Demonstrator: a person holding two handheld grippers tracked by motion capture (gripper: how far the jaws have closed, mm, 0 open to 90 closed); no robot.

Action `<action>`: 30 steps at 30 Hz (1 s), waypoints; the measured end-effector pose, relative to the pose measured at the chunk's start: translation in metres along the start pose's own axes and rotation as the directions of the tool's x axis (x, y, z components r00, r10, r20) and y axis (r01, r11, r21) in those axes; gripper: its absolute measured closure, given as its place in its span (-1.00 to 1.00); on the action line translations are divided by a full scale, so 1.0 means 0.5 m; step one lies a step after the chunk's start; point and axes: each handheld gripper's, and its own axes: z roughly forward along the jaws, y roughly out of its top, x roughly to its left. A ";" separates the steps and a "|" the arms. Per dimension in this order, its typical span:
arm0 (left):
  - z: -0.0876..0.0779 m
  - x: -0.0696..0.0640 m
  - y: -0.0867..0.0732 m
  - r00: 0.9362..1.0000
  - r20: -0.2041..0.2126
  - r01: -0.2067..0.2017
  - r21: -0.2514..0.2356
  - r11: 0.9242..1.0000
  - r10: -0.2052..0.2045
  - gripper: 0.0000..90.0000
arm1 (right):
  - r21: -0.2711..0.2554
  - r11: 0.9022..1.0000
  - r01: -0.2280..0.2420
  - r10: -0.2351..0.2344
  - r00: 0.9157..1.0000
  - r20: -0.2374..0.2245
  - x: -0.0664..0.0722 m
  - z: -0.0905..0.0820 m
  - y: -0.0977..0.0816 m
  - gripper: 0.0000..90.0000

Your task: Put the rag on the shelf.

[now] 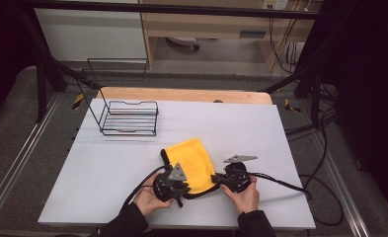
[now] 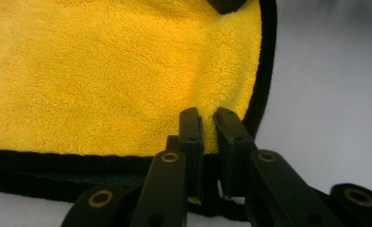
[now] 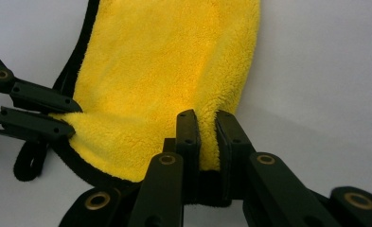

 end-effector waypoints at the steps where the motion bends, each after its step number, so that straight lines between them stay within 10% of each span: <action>1: 0.000 0.001 -0.006 0.999 0.015 0.033 -0.031 0.999 -0.033 0.75 | 0.001 1.000 0.003 -0.003 1.000 -0.001 -0.001 -0.001 0.000 0.81; 6: -0.027 0.021 -0.016 0.994 0.003 0.107 -0.083 0.991 -0.107 0.20 | 0.017 0.999 0.039 -0.039 0.999 0.001 -0.006 0.002 -0.006 0.80; 9: -0.061 0.056 -0.024 0.983 -0.035 0.175 -0.146 0.974 -0.182 -0.06 | 0.018 0.999 0.049 -0.049 0.999 -0.006 -0.012 0.002 -0.011 0.78; 10: -0.077 0.084 -0.030 0.970 -0.097 0.206 -0.164 0.965 -0.224 -0.09 | 0.014 0.999 0.050 -0.050 0.999 -0.012 -0.015 0.002 -0.013 0.77; 14: -0.090 0.125 -0.042 0.951 -0.123 0.257 -0.189 0.948 -0.283 -0.34 | 0.003 0.998 0.067 -0.067 0.998 -0.022 -0.021 -0.002 -0.018 0.75; 16: -0.088 0.165 -0.053 0.927 -0.155 0.307 -0.209 0.928 -0.342 -0.38 | 0.001 0.997 0.079 -0.079 0.997 -0.024 -0.021 -0.002 -0.019 0.74; 17: -0.088 0.165 -0.053 0.927 -0.155 0.307 -0.209 0.928 -0.342 -0.38 | 0.001 0.997 0.083 -0.083 0.996 -0.025 -0.021 -0.002 -0.019 0.73; 18: -0.080 0.187 -0.055 0.907 -0.159 0.354 -0.209 0.912 -0.389 -0.38 | 0.002 0.996 0.084 -0.084 0.996 -0.025 -0.021 -0.002 -0.020 0.72; 19: -0.080 0.187 -0.055 0.907 -0.159 0.354 -0.209 0.912 -0.389 -0.38 | 0.003 0.996 0.086 -0.085 0.996 -0.027 -0.020 -0.002 -0.020 0.71; 22: -0.062 0.212 -0.052 0.878 -0.168 0.409 -0.224 0.885 -0.448 -0.34 | -0.002 0.994 0.107 -0.107 0.994 -0.026 -0.022 -0.002 -0.020 0.67; 30: -0.021 0.239 -0.038 0.848 -0.179 0.465 -0.198 0.863 -0.498 -0.08 | 0.005 0.992 0.124 -0.123 0.992 -0.030 -0.024 -0.001 -0.019 0.66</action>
